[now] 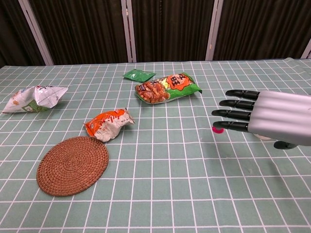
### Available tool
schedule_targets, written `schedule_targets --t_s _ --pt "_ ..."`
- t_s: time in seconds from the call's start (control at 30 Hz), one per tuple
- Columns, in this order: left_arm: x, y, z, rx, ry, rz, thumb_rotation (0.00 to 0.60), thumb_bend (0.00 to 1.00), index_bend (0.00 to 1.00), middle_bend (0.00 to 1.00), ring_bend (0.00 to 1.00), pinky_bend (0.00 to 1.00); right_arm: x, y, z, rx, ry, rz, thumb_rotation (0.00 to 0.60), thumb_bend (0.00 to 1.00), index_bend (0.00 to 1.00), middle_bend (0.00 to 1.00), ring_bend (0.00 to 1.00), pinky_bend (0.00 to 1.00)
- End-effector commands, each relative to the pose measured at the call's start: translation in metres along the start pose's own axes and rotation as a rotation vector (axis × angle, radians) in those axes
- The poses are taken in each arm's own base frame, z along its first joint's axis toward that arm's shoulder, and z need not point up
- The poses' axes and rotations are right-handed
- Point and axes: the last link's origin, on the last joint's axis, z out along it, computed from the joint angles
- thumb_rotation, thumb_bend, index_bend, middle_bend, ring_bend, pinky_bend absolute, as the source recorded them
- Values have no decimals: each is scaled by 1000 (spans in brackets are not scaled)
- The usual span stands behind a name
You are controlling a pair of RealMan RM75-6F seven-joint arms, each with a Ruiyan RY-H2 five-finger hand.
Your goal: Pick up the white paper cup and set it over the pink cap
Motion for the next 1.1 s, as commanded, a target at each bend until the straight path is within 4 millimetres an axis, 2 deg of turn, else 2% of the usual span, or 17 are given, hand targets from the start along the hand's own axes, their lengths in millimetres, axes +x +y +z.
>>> schedule_targets --t_s 0.03,0.33,0.87,0.93,1.03,1.1 --pt "0 -2 1 5 -4 -3 600 0 0 0 0 0 -14 -1 9 7 -60 -151 600 0 0 0 0 0" --pt "0 -3 3 4 -11 -14 600 0 0 0 0 0 -33 3 -4 -43 -197 -301 600 0 0 0 0 0" --pt "5 1 0 -12 -3 -32 600 0 0 0 0 0 -62 6 -18 -105 -356 -398 600 0 0 14 0 2" --pt "5 1 0 -10 -3 -33 600 0 0 0 0 0 -64 6 -19 -103 -356 -399 600 0 11 66 0 52" --pt "4 0 -1 -8 -5 -32 600 0 0 0 0 0 -64 6 -19 -93 -332 -397 600 24 75 184 19 225" --pt "4 0 -1 -9 -7 -31 600 0 0 0 0 0 -64 6 -18 -81 -296 -406 600 87 119 265 95 340"
